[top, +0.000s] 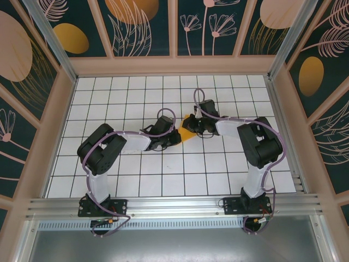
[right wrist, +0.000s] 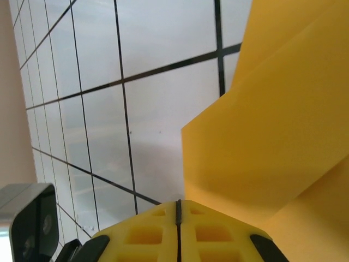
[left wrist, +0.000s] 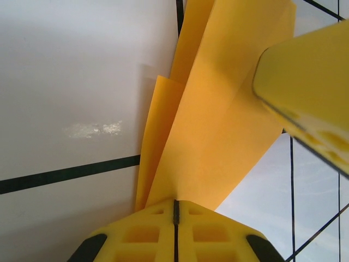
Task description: Fold a paper plane with a square sheet of paper (pick it up from the middle)
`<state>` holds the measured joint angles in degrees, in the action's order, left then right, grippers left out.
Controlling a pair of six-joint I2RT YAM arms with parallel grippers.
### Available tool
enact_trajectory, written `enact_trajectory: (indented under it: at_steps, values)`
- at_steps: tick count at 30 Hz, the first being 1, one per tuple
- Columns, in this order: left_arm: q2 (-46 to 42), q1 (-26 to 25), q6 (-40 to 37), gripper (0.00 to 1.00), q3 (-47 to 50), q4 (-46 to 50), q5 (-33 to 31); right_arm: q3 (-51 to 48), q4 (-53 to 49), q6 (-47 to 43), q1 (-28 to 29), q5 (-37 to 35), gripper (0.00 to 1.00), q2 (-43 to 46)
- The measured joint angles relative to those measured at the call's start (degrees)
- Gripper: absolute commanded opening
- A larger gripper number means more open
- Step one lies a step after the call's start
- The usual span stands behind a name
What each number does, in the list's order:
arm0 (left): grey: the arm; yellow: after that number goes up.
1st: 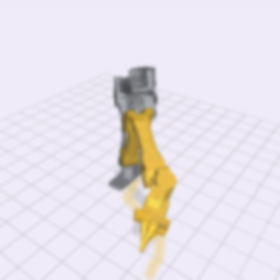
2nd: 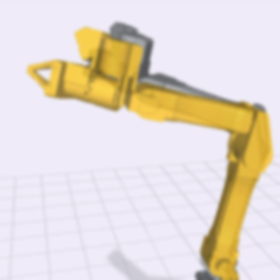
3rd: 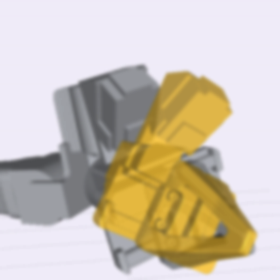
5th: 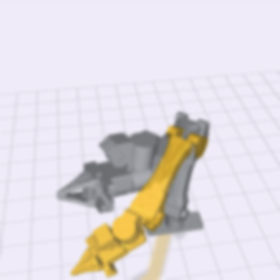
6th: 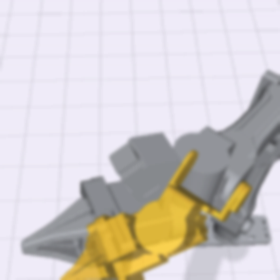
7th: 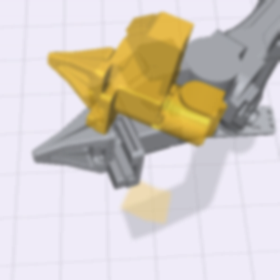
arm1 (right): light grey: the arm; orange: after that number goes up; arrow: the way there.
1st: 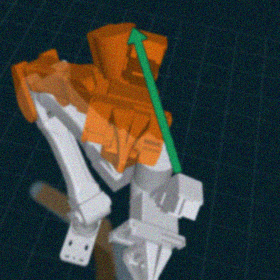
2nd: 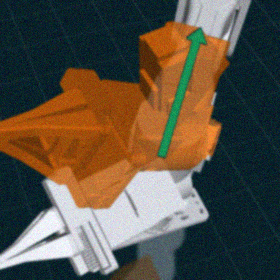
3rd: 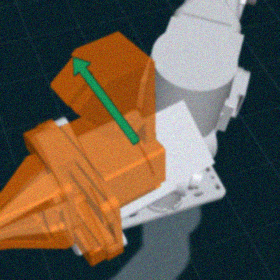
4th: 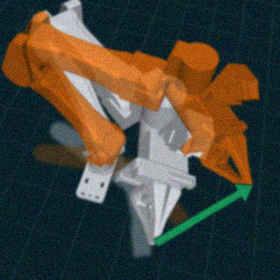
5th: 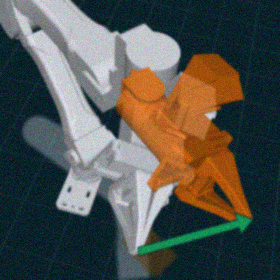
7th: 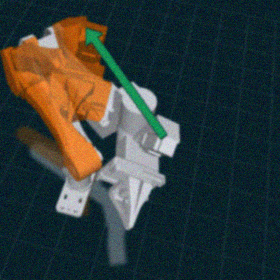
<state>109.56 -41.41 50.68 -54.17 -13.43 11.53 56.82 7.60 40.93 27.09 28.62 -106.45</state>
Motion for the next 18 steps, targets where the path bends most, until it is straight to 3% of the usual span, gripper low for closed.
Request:
enact_trajectory:
  at_steps: [18]
  values:
    - [-3.39, 0.61, 0.00, 0.14, 0.13, -0.74, 1.51, 0.00, -0.22, -0.57, 0.39, 0.85, 0.02, -4.61]
